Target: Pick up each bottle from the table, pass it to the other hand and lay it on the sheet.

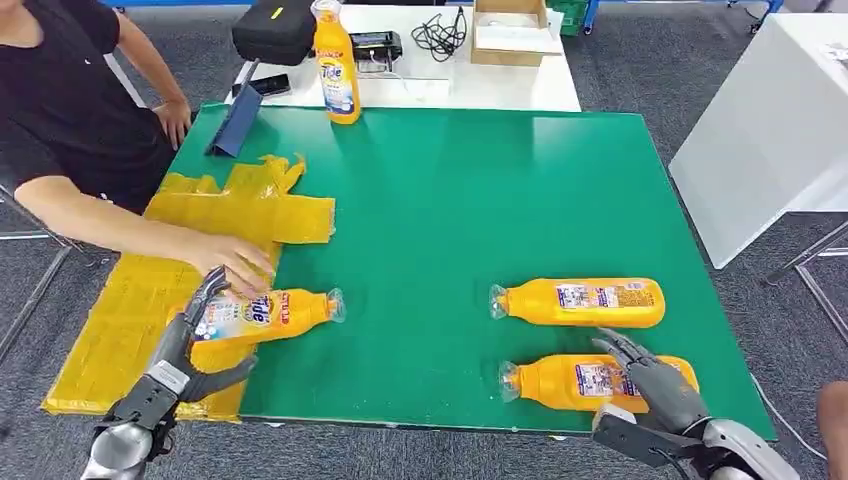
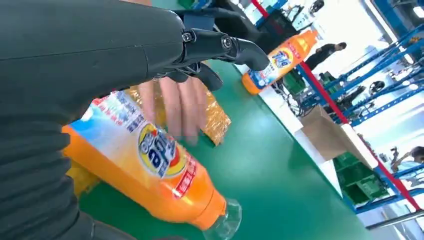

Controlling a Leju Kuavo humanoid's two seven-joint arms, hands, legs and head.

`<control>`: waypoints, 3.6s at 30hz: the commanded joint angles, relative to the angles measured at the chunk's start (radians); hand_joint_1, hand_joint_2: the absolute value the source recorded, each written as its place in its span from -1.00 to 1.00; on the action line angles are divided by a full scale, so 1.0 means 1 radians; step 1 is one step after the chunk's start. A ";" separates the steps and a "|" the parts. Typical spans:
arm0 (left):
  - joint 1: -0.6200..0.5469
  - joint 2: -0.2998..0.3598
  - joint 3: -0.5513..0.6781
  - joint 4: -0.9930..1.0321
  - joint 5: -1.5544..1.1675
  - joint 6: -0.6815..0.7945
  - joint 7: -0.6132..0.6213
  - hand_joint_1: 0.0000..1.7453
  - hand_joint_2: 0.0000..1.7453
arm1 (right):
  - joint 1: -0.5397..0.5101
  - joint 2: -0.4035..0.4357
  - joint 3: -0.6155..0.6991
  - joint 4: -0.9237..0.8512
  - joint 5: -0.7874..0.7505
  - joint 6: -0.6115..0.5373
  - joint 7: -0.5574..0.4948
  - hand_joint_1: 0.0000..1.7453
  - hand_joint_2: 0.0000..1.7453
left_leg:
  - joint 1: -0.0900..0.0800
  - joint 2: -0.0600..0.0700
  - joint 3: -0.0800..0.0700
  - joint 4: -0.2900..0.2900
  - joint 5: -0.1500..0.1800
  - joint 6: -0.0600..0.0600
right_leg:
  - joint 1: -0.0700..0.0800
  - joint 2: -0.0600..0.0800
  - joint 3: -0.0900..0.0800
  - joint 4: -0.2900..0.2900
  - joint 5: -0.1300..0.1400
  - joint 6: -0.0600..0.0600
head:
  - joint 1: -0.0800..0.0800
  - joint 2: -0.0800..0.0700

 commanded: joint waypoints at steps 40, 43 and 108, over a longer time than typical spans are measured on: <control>-0.217 -0.206 -0.176 0.037 0.517 -0.429 0.199 -1.00 1.00 | -0.356 0.617 -0.039 0.184 -0.506 0.065 -0.131 1.00 1.00 | 0.006 0.004 0.005 -0.001 0.002 0.002 | 0.007 0.005 0.007 -0.005 0.004 0.003 | 0.002 0.000; -0.209 -0.205 -0.196 0.024 0.518 -0.422 0.204 -1.00 1.00 | -0.363 0.628 -0.016 0.208 -0.502 0.061 -0.135 1.00 1.00 | 0.006 0.001 0.006 -0.002 0.003 0.003 | 0.007 0.001 0.009 -0.007 0.004 0.004 | 0.001 0.000; -0.304 -0.233 -0.339 0.046 0.386 -0.121 0.275 -1.00 1.00 | -0.549 0.845 0.925 0.907 -0.489 -0.079 -0.019 1.00 1.00 | 0.006 -0.003 0.001 -0.002 0.003 0.002 | 0.008 -0.002 0.003 -0.008 0.002 0.003 | 0.001 0.000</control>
